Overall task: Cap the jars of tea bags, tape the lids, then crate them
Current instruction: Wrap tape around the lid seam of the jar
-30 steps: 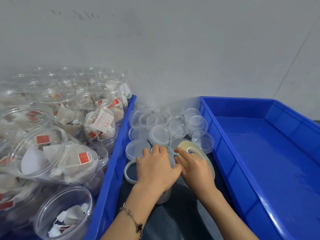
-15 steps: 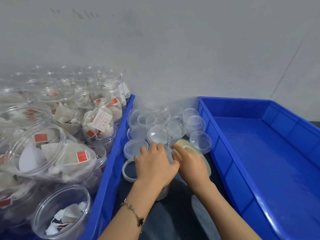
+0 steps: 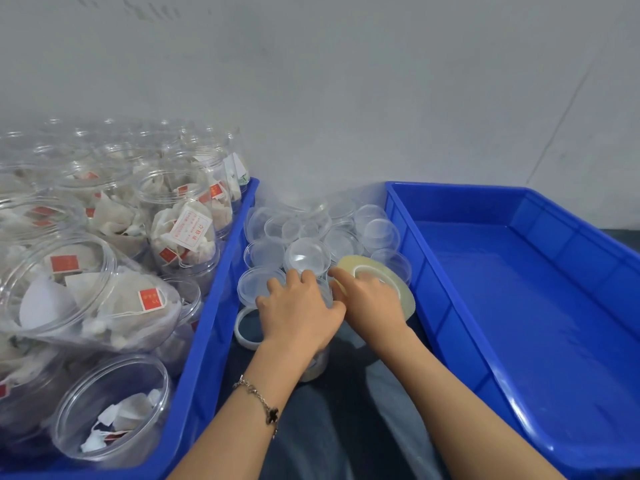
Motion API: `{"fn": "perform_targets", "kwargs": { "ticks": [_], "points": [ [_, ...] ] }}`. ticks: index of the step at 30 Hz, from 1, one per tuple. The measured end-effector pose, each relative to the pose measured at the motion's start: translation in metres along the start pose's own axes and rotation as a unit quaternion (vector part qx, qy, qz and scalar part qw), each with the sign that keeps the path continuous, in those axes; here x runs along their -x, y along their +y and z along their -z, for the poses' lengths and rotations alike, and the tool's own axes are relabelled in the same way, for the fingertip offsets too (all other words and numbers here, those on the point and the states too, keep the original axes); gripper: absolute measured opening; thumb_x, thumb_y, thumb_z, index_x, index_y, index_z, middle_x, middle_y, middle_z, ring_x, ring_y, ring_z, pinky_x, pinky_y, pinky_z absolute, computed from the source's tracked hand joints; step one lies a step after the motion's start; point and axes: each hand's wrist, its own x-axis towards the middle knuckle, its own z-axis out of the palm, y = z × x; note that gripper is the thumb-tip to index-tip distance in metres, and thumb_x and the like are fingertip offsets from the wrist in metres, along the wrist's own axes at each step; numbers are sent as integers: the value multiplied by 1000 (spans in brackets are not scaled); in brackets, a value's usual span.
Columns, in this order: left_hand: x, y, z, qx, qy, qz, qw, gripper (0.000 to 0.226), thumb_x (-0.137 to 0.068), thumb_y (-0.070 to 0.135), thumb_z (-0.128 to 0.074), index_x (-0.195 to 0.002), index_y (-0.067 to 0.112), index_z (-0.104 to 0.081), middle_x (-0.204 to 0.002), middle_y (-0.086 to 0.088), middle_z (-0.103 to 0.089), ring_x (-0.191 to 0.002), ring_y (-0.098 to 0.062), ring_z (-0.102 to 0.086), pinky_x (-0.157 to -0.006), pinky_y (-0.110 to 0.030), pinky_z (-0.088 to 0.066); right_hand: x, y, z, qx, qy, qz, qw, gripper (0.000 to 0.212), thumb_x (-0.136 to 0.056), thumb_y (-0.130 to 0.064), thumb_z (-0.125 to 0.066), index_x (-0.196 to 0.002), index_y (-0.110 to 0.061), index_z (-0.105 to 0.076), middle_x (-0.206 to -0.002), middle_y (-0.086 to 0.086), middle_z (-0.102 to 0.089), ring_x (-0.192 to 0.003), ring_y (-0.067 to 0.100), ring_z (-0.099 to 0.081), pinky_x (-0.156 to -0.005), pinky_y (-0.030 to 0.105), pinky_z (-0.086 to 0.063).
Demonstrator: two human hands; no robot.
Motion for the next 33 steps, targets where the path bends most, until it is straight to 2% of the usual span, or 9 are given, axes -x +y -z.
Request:
{"fn": "perform_targets", "kwargs": {
  "ticks": [5,12,19,22,24,27,29,33],
  "points": [
    [0,0,2,6,-6,10,1000,56,-82,56,-42,-120,15,-44,-123,-6,-47,-111,-32,-42,-73,-40,-27,-6,-2,-1,31,-4,20,999,25,-98,-28,-39,-116,-21,-53,-79,8,-58,-71,29,-57,-59,38,-49],
    [-1,-1,4,8,-11,15,1000,56,-83,56,-42,-120,14,-44,-125,-6,-46,-111,-33,-42,-78,-41,-34,-13,-2,-3,31,0,25,999,27,-99,-29,-36,-118,-20,-53,-83,10,-61,-74,32,-59,-61,38,-48],
    [2,-4,11,27,-15,23,999,60,-84,57,-43,-124,13,-43,-129,-8,-45,-116,-35,-40,-86,-46,-39,-21,-7,-6,33,0,22,999,26,-97,-24,-40,-119,-19,-53,-82,12,-62,-71,35,-60,-56,37,-45],
    [18,4,9,12,-20,-31,999,55,-80,57,-46,-117,16,-46,-126,-5,-48,-113,-34,-42,-86,-43,-37,-40,12,2,84,-17,-47,995,32,-95,-12,-39,-125,-16,-50,-98,13,-66,-84,33,-64,-60,35,-45],
    [29,7,7,22,-14,-46,999,54,-77,56,-46,-114,18,-47,-124,-3,-49,-111,-31,-42,-85,-41,-36,-56,28,15,59,17,-95,994,34,-97,-13,-39,-128,-18,-50,-102,14,-66,-89,33,-63,-68,38,-51],
    [29,6,6,27,-19,-54,998,52,-77,55,-46,-114,18,-46,-125,-2,-47,-111,-31,-41,-87,-42,-36,-68,18,28,-7,86,-29,996,35,-97,-23,-42,-130,-26,-54,-105,10,-66,-89,30,-62,-69,37,-51],
    [27,5,6,25,-28,-57,998,51,-78,55,-46,-115,19,-44,-125,-1,-45,-112,-31,-40,-87,-43,-36,-72,8,37,-51,110,-17,992,33,-97,-27,-42,-127,-28,-55,-111,4,-65,-93,26,-61,-70,34,-48],
    [24,9,6,30,-41,-37,998,51,-79,55,-46,-117,20,-45,-126,1,-47,-114,-32,-40,-87,-43,-34,-61,10,47,-145,122,-65,980,30,-96,-32,-43,-122,-32,-57,-94,-3,-67,-73,17,-56,-52,25,-31]
  ]
}}
